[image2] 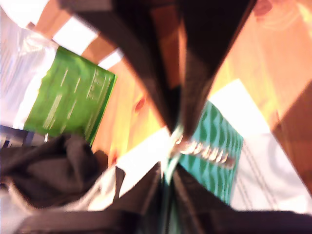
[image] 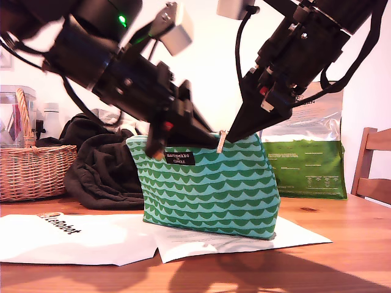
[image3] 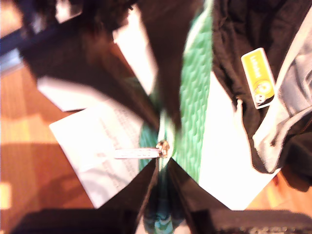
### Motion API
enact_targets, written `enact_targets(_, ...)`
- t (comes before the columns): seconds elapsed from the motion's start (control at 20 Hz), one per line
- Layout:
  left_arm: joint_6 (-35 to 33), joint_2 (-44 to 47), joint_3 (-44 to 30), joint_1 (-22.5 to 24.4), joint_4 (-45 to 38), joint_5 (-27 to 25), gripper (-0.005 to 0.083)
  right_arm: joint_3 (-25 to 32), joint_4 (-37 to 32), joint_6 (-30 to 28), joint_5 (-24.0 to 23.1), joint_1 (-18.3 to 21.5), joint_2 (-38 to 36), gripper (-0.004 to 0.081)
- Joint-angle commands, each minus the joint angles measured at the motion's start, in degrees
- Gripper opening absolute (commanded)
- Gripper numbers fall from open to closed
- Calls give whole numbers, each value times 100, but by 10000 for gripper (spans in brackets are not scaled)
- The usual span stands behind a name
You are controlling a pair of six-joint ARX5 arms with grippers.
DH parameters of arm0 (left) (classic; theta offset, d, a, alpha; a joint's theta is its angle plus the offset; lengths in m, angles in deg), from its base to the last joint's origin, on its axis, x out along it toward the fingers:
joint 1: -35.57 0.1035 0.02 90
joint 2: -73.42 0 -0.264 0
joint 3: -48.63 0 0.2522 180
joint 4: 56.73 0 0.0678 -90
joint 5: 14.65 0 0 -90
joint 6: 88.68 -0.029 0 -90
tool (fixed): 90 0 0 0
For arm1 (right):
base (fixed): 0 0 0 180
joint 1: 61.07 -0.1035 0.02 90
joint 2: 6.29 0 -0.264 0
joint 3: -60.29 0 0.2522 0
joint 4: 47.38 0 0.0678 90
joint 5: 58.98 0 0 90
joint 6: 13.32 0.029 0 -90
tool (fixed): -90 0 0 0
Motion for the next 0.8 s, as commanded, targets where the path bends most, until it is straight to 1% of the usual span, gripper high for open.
enact_targets(0.0, 76, 389, 103, 76, 37, -136, 129, 17, 59, 13, 7, 17, 107, -10)
enact_targets(0.1, 461, 608, 103, 76, 219, -400, 130, 17, 57, 13, 9, 17, 107, -10)
enact_targets(0.15, 520, 743, 103, 76, 461, -546, 128, 17, 57, 13, 7, 17, 107, -10)
enact_targets(0.2, 1088, 892, 103, 76, 776, -610, 113, 17, 59, 15, 9, 17, 107, -10)
enact_targets(0.25, 1768, 1003, 103, 76, 1082, -584, 56, 17, 57, 15, 7, 17, 107, -10)
enact_targets(0.3, 1891, 1095, 103, 76, 1394, -424, -27, 17, 57, 17, 9, 17, 107, -10)
enact_targets(0.35, 2476, 1150, 103, 79, 1609, -203, -19, 17, 55, 17, 11, 15, 107, -10)
enact_targets(0.4, 3272, 1163, 94, 79, 1727, 87, -19, 17, 57, 20, 11, 15, 107, -10)
enact_targets(0.45, 3939, 1161, 52, 76, 1705, 278, -19, 17, 57, 22, 9, 15, 107, -10)
enact_targets(0.5, 4015, 1161, -83, 76, 1480, 369, -19, 17, 57, 48, 9, 15, 107, -10)
enact_targets(0.55, 4592, 1161, -297, 52, 1064, 378, -19, 17, 57, 59, 9, 15, 107, -10)
enact_targets(0.6, 4948, 1167, -529, 17, 654, 380, -19, 17, 57, 59, 7, 17, 107, -10)
enact_targets(0.65, 5182, 1169, -782, -24, 243, 413, -19, 17, 55, 59, 9, 17, 107, -10)
enact_targets(0.75, 5401, 1169, -1259, -46, -592, 472, -19, 17, 55, 61, 7, 17, 107, -10)
